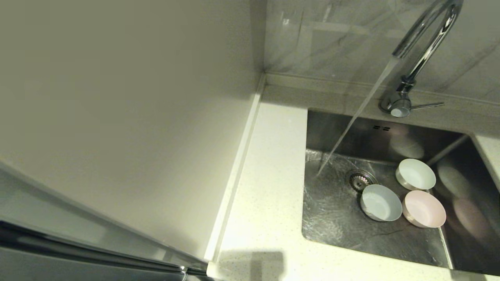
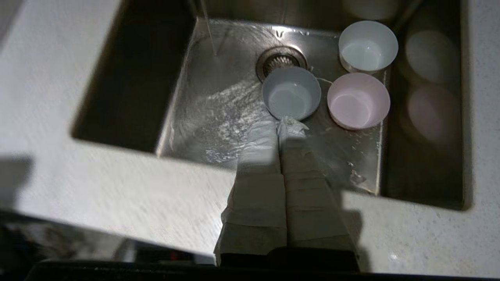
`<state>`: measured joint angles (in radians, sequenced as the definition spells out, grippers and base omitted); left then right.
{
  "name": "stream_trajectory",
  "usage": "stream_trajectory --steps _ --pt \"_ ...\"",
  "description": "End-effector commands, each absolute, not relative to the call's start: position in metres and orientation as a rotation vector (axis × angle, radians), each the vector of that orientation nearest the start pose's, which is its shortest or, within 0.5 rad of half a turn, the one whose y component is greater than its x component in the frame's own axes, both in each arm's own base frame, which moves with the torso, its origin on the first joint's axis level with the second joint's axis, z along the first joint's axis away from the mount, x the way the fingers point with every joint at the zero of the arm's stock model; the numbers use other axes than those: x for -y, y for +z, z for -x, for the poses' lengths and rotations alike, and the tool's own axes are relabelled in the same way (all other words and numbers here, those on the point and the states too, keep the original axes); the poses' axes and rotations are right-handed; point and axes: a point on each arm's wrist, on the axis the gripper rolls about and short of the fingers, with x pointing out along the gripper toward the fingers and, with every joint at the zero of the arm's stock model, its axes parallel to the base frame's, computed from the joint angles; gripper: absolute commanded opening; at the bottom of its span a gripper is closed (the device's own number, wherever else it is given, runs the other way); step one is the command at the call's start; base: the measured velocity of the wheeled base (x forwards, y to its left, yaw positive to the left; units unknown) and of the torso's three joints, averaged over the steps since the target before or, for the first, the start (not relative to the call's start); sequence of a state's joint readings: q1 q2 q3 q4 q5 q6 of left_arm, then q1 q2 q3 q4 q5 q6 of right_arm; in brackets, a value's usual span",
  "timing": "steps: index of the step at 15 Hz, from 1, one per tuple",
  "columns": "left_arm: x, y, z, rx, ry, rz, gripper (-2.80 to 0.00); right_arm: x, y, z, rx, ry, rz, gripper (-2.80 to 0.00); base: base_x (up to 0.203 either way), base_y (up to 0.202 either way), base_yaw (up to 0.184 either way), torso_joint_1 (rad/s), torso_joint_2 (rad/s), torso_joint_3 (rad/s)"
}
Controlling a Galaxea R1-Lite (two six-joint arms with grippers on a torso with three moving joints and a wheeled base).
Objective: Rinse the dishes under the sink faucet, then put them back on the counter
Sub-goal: Turn off the faucet
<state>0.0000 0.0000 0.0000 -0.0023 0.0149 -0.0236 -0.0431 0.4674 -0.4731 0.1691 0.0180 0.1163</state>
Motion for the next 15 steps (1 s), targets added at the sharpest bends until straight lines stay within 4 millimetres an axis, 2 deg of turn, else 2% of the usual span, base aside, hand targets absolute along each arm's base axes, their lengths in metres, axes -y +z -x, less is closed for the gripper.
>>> stream_trajectory --steps 1,2,4,7,9,11,15 --pt "0.0 0.076 0.023 0.006 0.014 0.024 -2.8 0.004 0.247 -0.076 -0.309 -0.076 -0.244 -2.8 0.0 0.0 0.0 0.0 0.0 0.0" --pt "0.0 0.076 0.023 0.006 0.014 0.025 -2.8 0.007 0.268 -0.103 -0.332 -0.1 -0.332 -2.8 0.0 0.0 0.0 0.0 0.0 0.0" --pt "0.0 0.076 0.023 0.006 0.016 0.025 -2.8 0.017 0.283 -0.155 -0.397 -0.179 -0.472 -2.8 0.0 0.0 0.0 0.0 0.0 0.0" --pt "0.0 0.076 0.023 0.007 0.015 0.025 -2.8 0.049 0.275 -0.213 -0.465 -0.326 -0.606 -2.8 0.0 0.0 0.0 0.0 0.0 0.0" --pt "0.0 0.076 0.023 0.006 0.015 0.024 -2.8 0.067 0.266 -0.241 -0.45 -0.356 -0.662 -2.8 0.0 0.0 0.0 0.0 0.0 0.0" --pt "0.0 0.076 0.023 0.007 0.015 0.025 -2.8 0.075 0.261 -0.262 -0.417 -0.354 -0.707 -2.8 0.0 0.0 0.0 0.0 0.0 0.0" --pt "0.0 0.076 0.023 0.007 0.015 0.025 -2.8 0.083 0.271 -0.294 -0.363 -0.266 -0.772 -2.8 0.0 0.0 0.0 0.0 0.0 0.0"
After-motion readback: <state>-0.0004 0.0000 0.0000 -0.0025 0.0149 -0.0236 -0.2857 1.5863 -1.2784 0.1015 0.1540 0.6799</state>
